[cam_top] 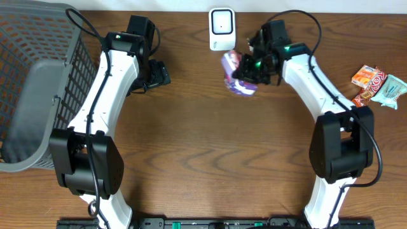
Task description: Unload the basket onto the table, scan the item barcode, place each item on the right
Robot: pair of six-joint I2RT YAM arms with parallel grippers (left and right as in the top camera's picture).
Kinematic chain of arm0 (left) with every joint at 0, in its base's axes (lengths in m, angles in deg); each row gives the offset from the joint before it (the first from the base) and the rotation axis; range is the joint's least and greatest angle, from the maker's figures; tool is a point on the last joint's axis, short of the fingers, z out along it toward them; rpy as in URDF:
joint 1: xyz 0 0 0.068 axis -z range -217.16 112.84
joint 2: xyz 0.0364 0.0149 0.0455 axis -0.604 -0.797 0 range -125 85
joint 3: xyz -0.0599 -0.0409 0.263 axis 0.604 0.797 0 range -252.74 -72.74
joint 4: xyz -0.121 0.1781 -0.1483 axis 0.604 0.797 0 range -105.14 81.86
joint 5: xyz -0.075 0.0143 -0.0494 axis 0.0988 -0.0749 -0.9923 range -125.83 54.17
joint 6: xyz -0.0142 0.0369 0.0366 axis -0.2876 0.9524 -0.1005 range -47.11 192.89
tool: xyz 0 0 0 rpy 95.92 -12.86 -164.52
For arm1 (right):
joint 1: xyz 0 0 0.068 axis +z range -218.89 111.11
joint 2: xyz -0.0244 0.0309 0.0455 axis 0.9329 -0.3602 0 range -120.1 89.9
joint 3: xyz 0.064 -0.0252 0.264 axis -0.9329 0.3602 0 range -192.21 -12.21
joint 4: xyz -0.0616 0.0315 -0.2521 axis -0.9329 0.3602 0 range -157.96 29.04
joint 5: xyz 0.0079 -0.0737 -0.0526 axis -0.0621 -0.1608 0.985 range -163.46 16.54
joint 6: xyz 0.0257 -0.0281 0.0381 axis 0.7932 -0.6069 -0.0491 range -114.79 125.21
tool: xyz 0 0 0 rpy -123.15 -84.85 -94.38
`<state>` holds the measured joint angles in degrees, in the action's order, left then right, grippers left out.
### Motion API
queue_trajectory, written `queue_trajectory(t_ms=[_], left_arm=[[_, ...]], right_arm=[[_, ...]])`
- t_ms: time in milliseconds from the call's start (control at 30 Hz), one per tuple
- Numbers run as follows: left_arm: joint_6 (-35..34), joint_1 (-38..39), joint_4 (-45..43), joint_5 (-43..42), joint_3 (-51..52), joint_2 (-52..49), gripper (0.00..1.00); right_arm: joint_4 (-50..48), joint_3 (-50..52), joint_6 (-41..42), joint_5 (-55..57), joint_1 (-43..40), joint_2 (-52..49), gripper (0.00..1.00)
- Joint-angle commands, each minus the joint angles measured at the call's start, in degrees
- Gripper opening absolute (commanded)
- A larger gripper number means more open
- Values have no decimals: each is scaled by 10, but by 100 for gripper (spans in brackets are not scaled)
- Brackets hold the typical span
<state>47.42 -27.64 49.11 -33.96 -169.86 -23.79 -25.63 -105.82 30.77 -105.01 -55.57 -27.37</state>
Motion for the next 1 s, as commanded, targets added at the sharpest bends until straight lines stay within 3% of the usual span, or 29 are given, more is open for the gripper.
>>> queue_trajectory(t_ms=[0,267,500,600,733,900,967], left_arm=[[3,-2,2,7,1,7,98],[3,-2,2,7,1,7,98],[3,-2,2,7,1,7,98],[3,-2,2,7,1,7,98],[3,-2,2,7,1,7,98],[3,-2,2,7,1,7,98],[3,-2,2,7,1,7,98]], right_arm=[[1,-5,1,-242,-25,4,1],[-8,65,19,-376,-52,3,1],[-133,193,120,-316,-76,3,3],[-116,194,119,-223,-104,4,17],[-80,180,79,-205,-145,15,64],[17,137,26,-134,-180,43,68],[41,124,7,-94,-182,57,76]])
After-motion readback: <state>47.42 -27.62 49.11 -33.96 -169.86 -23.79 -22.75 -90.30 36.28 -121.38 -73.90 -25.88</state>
